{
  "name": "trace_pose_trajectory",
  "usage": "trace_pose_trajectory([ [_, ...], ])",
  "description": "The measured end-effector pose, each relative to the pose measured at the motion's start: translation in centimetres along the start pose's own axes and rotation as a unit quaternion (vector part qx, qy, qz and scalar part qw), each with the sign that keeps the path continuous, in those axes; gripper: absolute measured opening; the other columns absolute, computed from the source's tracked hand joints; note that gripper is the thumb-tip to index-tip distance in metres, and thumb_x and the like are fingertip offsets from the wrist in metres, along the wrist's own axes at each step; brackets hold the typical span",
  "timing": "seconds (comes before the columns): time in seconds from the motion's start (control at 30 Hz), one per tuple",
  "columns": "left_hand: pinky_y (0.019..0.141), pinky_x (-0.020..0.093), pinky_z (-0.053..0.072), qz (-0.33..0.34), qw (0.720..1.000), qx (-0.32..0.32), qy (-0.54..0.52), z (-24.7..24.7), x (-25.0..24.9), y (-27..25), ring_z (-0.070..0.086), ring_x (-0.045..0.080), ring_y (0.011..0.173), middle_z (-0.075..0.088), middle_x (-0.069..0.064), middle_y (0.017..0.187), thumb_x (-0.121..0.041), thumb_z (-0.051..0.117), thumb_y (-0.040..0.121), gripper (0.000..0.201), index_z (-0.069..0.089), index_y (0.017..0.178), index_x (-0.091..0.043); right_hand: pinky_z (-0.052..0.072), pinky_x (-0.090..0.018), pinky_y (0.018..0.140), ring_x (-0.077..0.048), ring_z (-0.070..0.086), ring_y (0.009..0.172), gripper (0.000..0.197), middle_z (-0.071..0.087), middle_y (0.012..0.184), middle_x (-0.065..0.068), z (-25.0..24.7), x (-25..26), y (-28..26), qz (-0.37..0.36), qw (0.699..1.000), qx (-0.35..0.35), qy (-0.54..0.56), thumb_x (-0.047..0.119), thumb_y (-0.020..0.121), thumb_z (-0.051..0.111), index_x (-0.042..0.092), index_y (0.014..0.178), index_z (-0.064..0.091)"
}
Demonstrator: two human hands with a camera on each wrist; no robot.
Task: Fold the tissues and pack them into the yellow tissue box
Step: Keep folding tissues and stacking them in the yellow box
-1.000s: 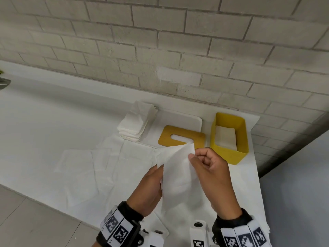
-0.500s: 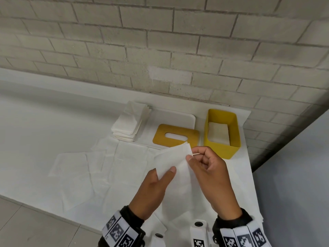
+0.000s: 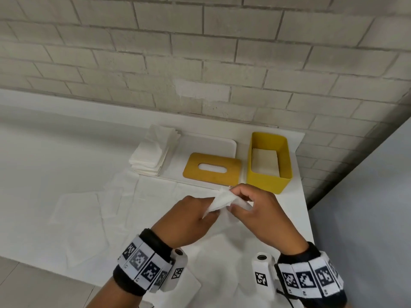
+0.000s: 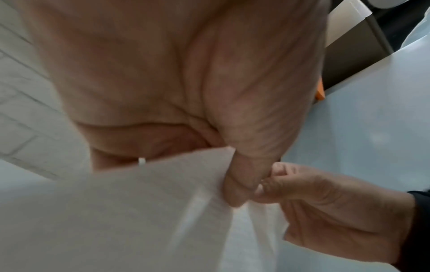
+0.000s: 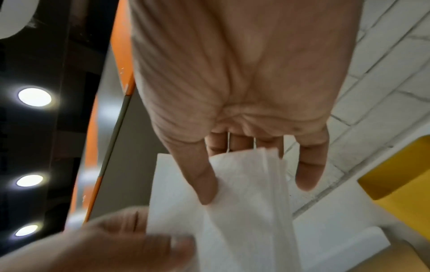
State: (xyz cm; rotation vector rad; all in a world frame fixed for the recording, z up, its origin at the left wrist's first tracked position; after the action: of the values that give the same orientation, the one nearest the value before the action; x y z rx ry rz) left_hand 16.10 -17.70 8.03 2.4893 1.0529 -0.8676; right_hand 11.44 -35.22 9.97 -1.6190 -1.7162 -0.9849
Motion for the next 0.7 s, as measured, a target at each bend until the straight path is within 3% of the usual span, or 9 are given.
trace_pose_trajectory([
  [0.07,0.065,0.016,0.042,-0.008,1.000,-0.010,0.024,-0.3,1.2,0.4,0.062,0.003,0.078,0.070,-0.016,0.089,-0.035,0.060,0.100,0.017,0.067,0.114,-0.029,0.049,-0.023,0.073,-0.008,0.064,0.082,0.012,0.071,0.088,0.012,-0.7,-1.1,0.1,0.020,0.998,-0.038,0.049,0.015,0.089,0.074,0.026,0.087,0.070],
  [0.13,0.063,0.016,0.042,-0.038,0.999,-0.025,0.026,-0.4,2.7,0.6,0.059,0.000,0.070,0.065,-0.020,0.078,-0.040,0.068,0.094,0.010,0.066,0.103,-0.035,0.046,-0.018,0.067,-0.009,0.062,0.075,0.016,0.070,0.082,0.010,-1.4,-2.6,0.0,0.051,0.990,-0.082,0.105,0.014,0.088,0.077,0.027,0.082,0.069],
  [0.2,0.066,0.019,0.049,-0.059,0.996,-0.064,0.026,-0.5,3.9,0.9,0.061,-0.002,0.072,0.066,-0.022,0.078,-0.042,0.073,0.090,0.012,0.067,0.099,-0.037,0.047,-0.019,0.071,-0.012,0.064,0.078,0.019,0.070,0.083,0.009,-1.9,-4.3,-0.2,0.073,0.984,-0.111,0.123,0.013,0.087,0.077,0.028,0.081,0.068],
  [0.27,0.074,0.017,0.054,-0.061,0.992,-0.113,0.003,-0.5,4.6,1.1,0.067,-0.005,0.083,0.072,-0.024,0.088,-0.036,0.078,0.088,0.016,0.072,0.102,-0.036,0.050,-0.025,0.076,-0.017,0.066,0.083,0.020,0.071,0.086,0.007,-2.1,-6.0,-0.7,0.087,0.980,-0.123,0.131,0.012,0.087,0.077,0.029,0.082,0.067],
  [0.37,0.076,0.009,0.050,-0.043,0.987,-0.152,-0.024,0.1,4.6,1.6,0.068,-0.004,0.087,0.073,-0.026,0.092,-0.024,0.080,0.087,0.016,0.075,0.100,-0.032,0.051,-0.028,0.077,-0.017,0.066,0.082,0.022,0.071,0.087,0.006,-2.1,-8.2,-1.5,0.118,0.972,-0.137,0.149,0.010,0.086,0.077,0.029,0.083,0.068],
  [0.47,0.077,0.007,0.049,-0.048,0.988,-0.147,-0.023,1.7,5.1,2.0,0.067,-0.005,0.088,0.072,-0.027,0.094,-0.025,0.082,0.086,0.020,0.074,0.103,-0.033,0.050,-0.026,0.076,-0.009,0.064,0.077,0.019,0.070,0.082,0.012,-1.2,-10.7,-2.2,0.171,0.963,-0.136,0.159,0.012,0.086,0.078,0.029,0.085,0.069],
  [0.57,0.087,0.020,0.055,-0.067,0.993,-0.097,-0.002,3.5,6.1,2.3,0.068,-0.004,0.096,0.074,-0.025,0.106,-0.035,0.079,0.086,0.029,0.072,0.114,-0.035,0.047,-0.023,0.075,0.000,0.059,0.071,0.019,0.067,0.077,0.021,-0.3,-13.0,-2.7,0.209,0.959,-0.128,0.141,0.013,0.087,0.077,0.029,0.091,0.070],
  [0.63,0.087,0.028,0.058,-0.069,0.994,-0.078,0.037,4.2,6.4,2.6,0.069,0.001,0.098,0.074,-0.021,0.111,-0.043,0.070,0.087,0.030,0.071,0.117,-0.037,0.044,-0.015,0.064,-0.001,0.055,0.064,0.018,0.065,0.071,0.020,-0.1,-13.7,-2.8,0.211,0.963,-0.123,0.116,0.012,0.087,0.075,0.029,0.088,0.070],
  [0.7,0.083,0.030,0.058,-0.070,0.993,-0.076,0.052,4.3,6.4,2.9,0.070,0.004,0.095,0.074,-0.022,0.109,-0.044,0.064,0.088,0.027,0.070,0.114,-0.039,0.042,-0.013,0.057,-0.001,0.051,0.060,0.016,0.064,0.069,0.015,-0.1,-13.8,-2.7,0.207,0.965,-0.121,0.108,0.012,0.088,0.074,0.028,0.086,0.069],
])
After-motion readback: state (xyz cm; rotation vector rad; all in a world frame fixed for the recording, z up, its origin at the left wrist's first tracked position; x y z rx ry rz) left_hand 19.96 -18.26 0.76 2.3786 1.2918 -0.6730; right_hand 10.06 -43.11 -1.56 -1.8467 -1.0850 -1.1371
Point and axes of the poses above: each hand's wrist, its own y-axis towards the middle knuckle, its own z-axis out of the palm, x = y × z, the point moved 4 cm from there along y, towards the middle knuckle
